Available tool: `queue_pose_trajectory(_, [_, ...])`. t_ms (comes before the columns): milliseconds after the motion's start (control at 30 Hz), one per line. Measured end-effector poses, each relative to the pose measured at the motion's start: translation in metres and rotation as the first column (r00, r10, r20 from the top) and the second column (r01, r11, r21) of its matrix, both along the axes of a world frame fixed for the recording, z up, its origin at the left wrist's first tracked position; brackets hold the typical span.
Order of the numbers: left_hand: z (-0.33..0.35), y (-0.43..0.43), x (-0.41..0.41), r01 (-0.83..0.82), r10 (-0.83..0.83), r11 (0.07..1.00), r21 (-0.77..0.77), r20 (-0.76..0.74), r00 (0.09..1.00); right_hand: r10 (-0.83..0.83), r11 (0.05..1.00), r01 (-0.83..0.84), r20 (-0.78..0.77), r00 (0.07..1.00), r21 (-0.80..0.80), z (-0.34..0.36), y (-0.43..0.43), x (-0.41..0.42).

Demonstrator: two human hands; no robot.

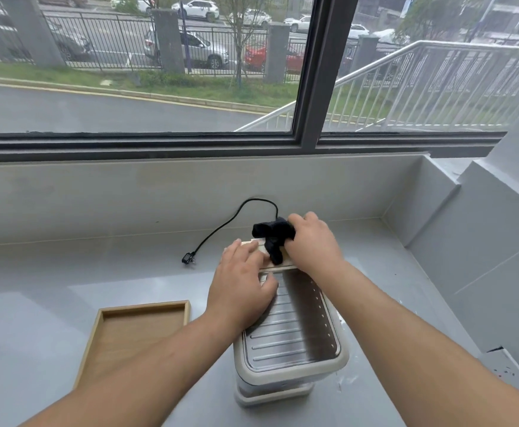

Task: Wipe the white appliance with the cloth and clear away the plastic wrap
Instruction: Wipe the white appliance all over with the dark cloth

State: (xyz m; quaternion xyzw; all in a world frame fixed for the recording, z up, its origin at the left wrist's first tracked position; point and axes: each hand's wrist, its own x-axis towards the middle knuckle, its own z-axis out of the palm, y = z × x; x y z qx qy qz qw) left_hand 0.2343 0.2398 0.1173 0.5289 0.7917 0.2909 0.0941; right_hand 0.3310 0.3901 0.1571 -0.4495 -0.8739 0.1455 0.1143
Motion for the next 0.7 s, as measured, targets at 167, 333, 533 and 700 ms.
queue_pose_trajectory(167, [-0.007,-0.001,-0.003,-0.057,0.046,0.990,0.128,0.092,0.995,0.145,0.989,-0.143,0.055,0.988,-0.036,0.002,-0.011,-0.028])
queue_pose_trajectory(333, [-0.008,0.001,-0.007,-0.243,0.173,0.945,0.218,0.297,0.939,0.255,0.967,-0.252,0.074,0.964,-0.047,0.003,-0.026,-0.040])
queue_pose_trajectory(533, [0.007,0.000,-0.034,-0.477,0.159,0.856,0.199,0.776,0.610,0.321,0.946,-0.325,0.100,0.942,0.024,0.000,-0.043,-0.042])
queue_pose_trajectory(700, [0.014,0.008,-0.059,-0.243,0.029,0.960,0.140,0.811,0.584,0.372,0.925,-0.378,0.104,0.922,0.045,-0.002,-0.060,-0.049])
